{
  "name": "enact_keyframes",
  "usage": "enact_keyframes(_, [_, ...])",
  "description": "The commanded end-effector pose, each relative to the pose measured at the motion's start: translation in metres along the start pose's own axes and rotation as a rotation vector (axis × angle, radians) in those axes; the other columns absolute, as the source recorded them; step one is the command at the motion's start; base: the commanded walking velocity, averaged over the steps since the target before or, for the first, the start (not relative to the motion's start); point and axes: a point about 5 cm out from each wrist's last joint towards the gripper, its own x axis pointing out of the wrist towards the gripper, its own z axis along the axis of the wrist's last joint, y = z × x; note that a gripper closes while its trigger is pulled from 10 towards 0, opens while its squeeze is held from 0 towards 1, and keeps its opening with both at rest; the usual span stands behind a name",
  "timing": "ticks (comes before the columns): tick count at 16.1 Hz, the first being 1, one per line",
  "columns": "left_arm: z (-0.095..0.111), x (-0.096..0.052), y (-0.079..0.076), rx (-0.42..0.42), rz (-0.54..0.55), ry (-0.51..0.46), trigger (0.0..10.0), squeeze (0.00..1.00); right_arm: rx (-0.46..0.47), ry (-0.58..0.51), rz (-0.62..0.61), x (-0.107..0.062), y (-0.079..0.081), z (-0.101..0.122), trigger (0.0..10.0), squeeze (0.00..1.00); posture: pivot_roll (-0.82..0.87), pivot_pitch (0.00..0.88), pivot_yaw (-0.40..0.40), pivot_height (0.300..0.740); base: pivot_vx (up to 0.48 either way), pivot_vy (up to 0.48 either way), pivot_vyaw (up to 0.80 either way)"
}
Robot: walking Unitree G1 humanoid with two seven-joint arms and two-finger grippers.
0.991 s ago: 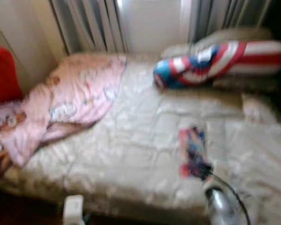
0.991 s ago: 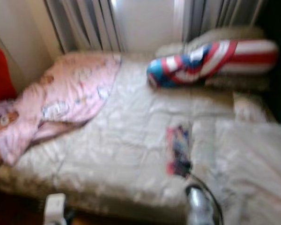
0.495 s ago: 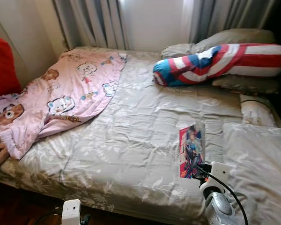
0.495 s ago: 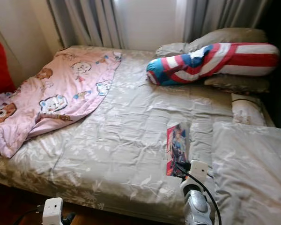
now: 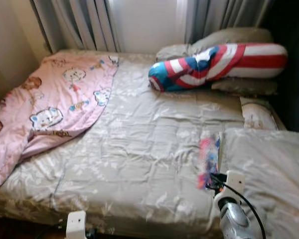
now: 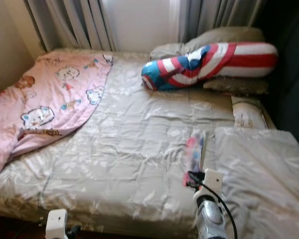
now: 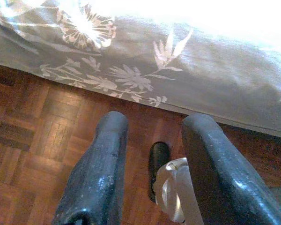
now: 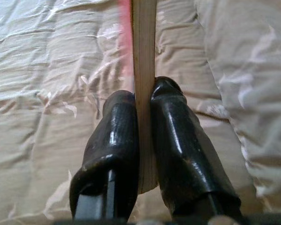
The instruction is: Clean up the room
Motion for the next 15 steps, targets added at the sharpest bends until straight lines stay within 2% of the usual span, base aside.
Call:
enact_keyframes(1, [-0.0079, -0.0024, 0.0044, 0.005, 0.009, 0.034, 10.0, 0.0, -0.006, -0.04, 0.025, 0.0029, 0.0075, 0.0076, 10.0, 0.0, 0.02, 0.068, -0.019, 0.74, 0.266, 0.0, 0.0])
enact_keyframes(15, [-0.0109, -0.0039, 0.0059, 0.004, 0.01, 0.035, 10.0, 0.0, -0.018, -0.044, 0.049, 0.0026, 0.0119, 0.0072, 10.0, 0.0, 0.02, 0.067, -0.017, 0.74, 0.0, 0.0, 0.0])
